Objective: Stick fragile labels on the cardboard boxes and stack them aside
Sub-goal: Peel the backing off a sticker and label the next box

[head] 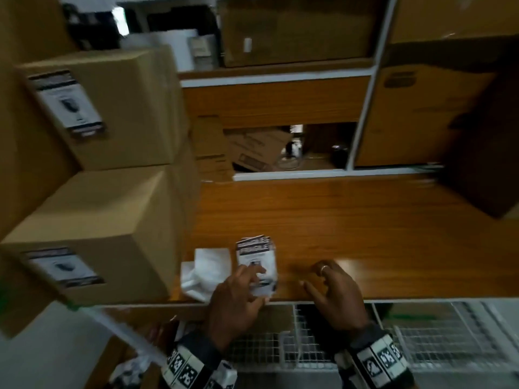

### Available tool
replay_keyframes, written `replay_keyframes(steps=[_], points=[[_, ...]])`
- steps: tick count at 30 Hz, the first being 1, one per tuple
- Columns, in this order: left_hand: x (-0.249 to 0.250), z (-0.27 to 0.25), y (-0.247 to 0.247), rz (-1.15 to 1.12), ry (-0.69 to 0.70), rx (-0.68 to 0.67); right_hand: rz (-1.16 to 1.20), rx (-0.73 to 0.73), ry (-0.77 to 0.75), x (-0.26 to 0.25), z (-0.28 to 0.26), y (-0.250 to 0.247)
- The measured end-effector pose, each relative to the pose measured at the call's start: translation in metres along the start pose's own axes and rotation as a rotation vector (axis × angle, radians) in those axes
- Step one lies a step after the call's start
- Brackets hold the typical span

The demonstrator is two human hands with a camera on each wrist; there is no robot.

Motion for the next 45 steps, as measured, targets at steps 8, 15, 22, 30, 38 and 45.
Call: replay_keyframes(steps=[8,15,22,30,38,45], points=[[0.137,0.072,0.115,-0.094,0.117,-0.158,0.089,0.154,0.241,0.154,-0.051,-0.130],[0.227,0.132,0.178,-0.216,0.233,-0.155,0.066,0.291,0.293,0.235,-0.044,-0.226],[0.297,0.215,0.219,-0.207,0.342,-0.200,-0.021,0.437,0.322,0.288,0.009,-0.328],[0.398,0.339,0.241,-0.380,0.499,-0.093,-0.182,0.621,0.306,0.311,0.073,-0.440],[0.542,0.410,0.276,-0.325,0.810,0.010,-0.209,0.747,0.389,0.346,0.108,-0.513],[0.593,0.466,0.325,0.007,0.814,-0.013,-0.181,0.722,0.395,0.387,0.135,-0.559]])
Point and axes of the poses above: each hand's wrist, its own z-axis towards the middle knuckle, its own y-axis out of the palm, x = y × z, the point moved 6 cm from there along z, towards the middle knuckle, and after that the axes turned 2 degrees about y, right-handed, at the moved point
